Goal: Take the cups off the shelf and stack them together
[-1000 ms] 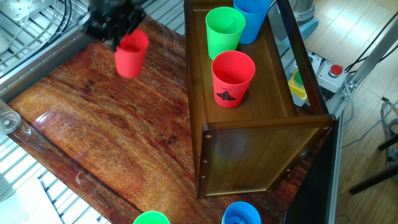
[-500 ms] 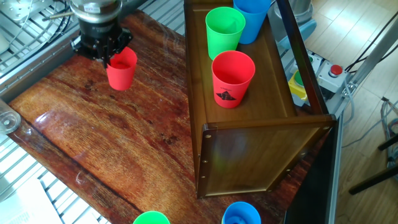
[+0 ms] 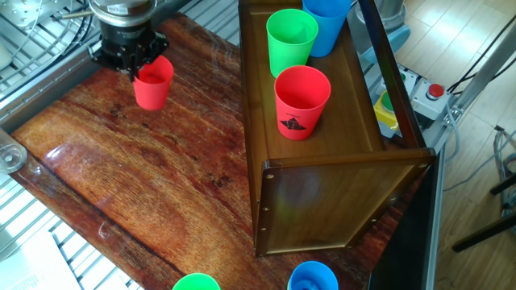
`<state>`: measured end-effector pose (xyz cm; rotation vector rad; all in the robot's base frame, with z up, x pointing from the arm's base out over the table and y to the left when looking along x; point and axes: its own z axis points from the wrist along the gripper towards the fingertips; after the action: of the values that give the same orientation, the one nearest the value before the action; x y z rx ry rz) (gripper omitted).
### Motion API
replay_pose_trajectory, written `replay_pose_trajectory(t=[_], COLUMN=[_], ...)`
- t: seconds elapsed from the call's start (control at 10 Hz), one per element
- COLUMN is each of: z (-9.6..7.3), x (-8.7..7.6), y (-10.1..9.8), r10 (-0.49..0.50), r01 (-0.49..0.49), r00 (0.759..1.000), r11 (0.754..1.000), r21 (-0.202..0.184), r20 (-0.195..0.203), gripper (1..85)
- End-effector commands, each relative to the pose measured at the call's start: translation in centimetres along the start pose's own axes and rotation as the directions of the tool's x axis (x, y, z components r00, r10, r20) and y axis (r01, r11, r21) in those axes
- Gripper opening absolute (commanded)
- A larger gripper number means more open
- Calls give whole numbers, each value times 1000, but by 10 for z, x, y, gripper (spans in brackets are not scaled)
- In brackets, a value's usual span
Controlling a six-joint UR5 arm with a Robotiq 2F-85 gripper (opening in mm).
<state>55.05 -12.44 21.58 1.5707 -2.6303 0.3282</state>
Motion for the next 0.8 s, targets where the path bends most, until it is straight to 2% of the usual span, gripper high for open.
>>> replay_pose_trajectory(t=[0.0,0.1,0.2,0.3,0.4,0.5,0.6,0.7], z=[-5,-5,-4,5,27,45,59,69], x=[7,5,-4,-18,-20,-26,-34,-36], y=[11,11,3,2,-15,-23,-22,-18], r10=[55,37,0,-13,-41,-50,-43,-23], r01=[-56,-38,0,15,43,54,51,35], r00=[998,999,1000,996,991,985,978,978], r11=[998,999,1000,1000,999,998,998,998], r21=[-38,-38,-8,-27,-12,-19,-38,-55], r20=[-26,-18,17,86,125,164,202,207], gripper=[13,13,13,13,13,13,13,13])
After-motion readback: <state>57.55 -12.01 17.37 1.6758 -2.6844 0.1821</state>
